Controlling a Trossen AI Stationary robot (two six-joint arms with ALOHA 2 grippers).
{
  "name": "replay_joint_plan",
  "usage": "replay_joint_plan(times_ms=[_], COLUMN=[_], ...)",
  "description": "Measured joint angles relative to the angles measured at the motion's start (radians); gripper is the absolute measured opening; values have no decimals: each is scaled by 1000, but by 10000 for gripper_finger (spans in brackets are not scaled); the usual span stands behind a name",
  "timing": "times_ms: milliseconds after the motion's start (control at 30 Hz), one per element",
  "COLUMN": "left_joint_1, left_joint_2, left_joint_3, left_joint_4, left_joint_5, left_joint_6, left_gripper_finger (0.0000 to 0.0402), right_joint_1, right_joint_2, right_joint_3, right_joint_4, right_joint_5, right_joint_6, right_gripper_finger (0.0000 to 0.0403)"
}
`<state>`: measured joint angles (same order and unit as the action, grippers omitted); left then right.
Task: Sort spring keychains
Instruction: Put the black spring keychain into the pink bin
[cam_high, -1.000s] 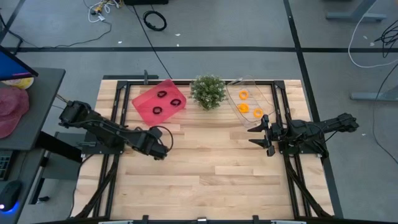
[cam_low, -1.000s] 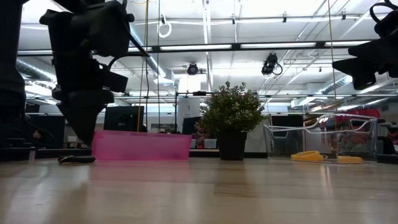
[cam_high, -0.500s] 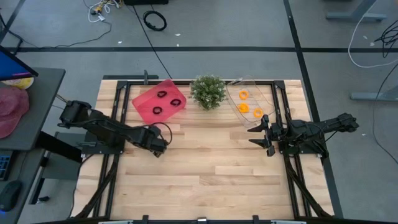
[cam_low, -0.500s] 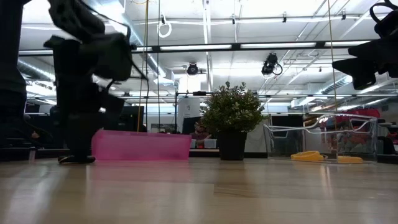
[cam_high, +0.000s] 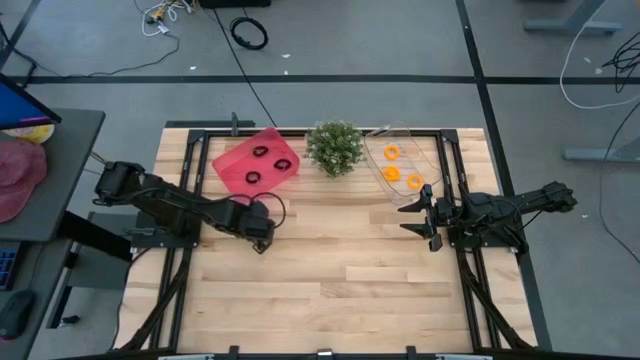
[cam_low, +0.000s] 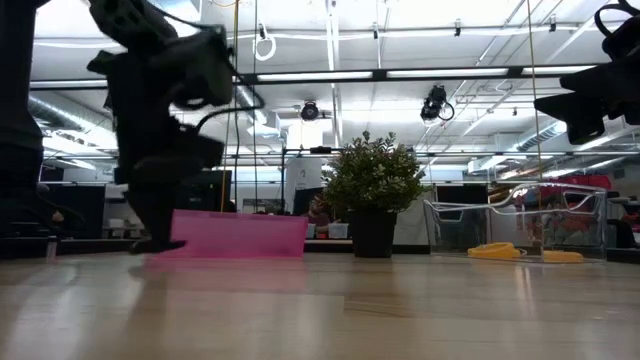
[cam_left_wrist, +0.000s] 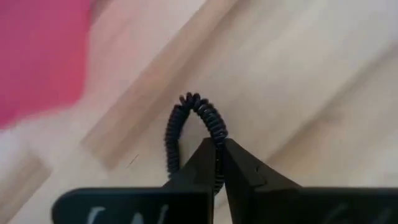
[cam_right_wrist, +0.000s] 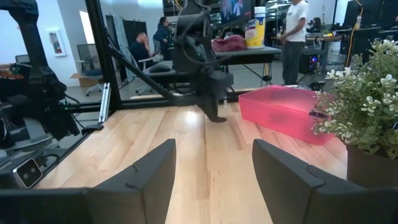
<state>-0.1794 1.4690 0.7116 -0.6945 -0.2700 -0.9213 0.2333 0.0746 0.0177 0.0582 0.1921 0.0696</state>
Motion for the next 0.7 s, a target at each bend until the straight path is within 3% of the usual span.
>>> replay_joint_plan(times_ms=[167,400,700], left_joint_1=[-54,-121,-188], left_joint_2=[1,-2,-2], left_joint_3=[79,211,265], left_joint_4=[10,14,2], left_joint_5=[-53,-305,-641], left_joint_6=[77,206,335], left_gripper_finger=[7,5,4], right_joint_1=[0,0,0], right_joint_2=[0,0,0], right_joint_3=[0,0,0], right_joint_4=[1,1,1], right_joint_5=[0,0,0], right_joint_6=[0,0,0], right_gripper_finger=[215,215,215])
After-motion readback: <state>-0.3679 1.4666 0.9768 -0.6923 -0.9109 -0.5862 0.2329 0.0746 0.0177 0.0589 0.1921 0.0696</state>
